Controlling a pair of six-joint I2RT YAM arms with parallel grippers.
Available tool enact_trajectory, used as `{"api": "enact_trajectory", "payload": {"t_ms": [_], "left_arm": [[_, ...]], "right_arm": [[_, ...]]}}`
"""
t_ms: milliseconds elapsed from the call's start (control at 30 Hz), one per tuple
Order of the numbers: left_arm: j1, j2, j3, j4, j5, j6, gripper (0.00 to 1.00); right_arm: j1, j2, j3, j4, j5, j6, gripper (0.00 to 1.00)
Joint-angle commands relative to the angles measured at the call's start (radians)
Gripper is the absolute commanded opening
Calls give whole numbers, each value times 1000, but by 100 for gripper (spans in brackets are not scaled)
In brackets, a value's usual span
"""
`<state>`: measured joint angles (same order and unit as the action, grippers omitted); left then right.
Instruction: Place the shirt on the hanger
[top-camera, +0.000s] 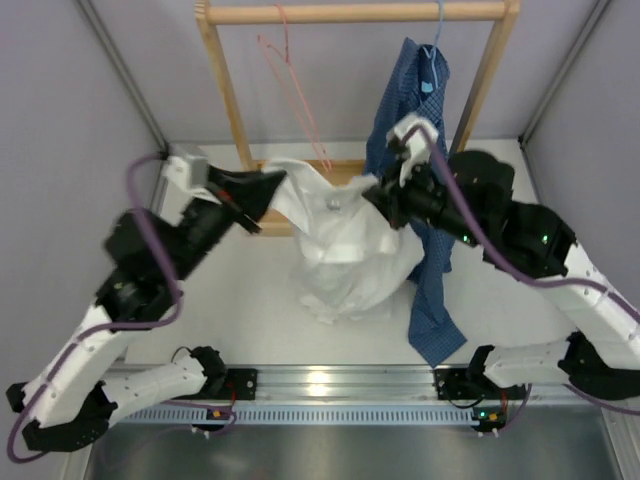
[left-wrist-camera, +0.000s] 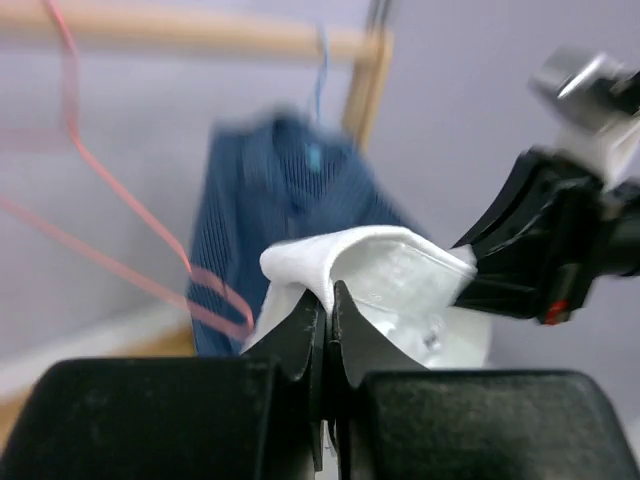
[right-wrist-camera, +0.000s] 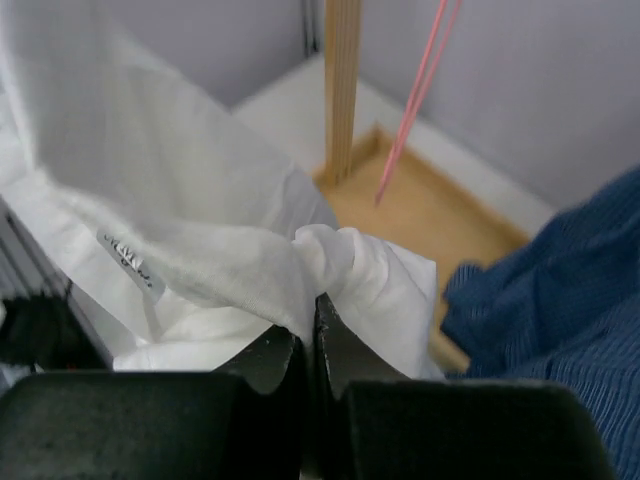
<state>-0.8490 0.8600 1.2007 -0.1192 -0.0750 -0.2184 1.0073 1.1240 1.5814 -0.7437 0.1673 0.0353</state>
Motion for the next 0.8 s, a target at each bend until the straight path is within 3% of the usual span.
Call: {"api": "enact_trajectory", "payload": {"t_ms": [0,33,100,200,400,433,533,633,700,767], "left_arm": [[-4,-17,349,-203,-131,138,0],[-4,-3,414,-258,-118,158,0],[1,20,517,-289,-57,159,0],[14,4,432,-293,-13,117,0],[13,-71,6,-264,-92,-60,0],[10,-79,-145,-248,-98,-126,0],[-27,-117,-413,-145,-146,-232,0],[-47,-160,-547,-60,-158,-294,0],[-48,-164,-610,-39,-158,-314,0],[-48,-141,-612,-36,-135,-314,0]], "right_arm": [[31,147,427,-89,93,-26,0],[68,219,578,-123,118,-66,0],[115,244,641,-114,230,-72,0],[126,173,499,-1,372,-4,0],[126,-47,-33,29,482,251,0],[126,-115,-207,33,466,294,0],[128,-263,-544,87,442,455,0],[125,-357,-742,124,429,541,0],[125,-366,-776,125,416,531,7],[125,-363,-776,130,376,497,29]]}}
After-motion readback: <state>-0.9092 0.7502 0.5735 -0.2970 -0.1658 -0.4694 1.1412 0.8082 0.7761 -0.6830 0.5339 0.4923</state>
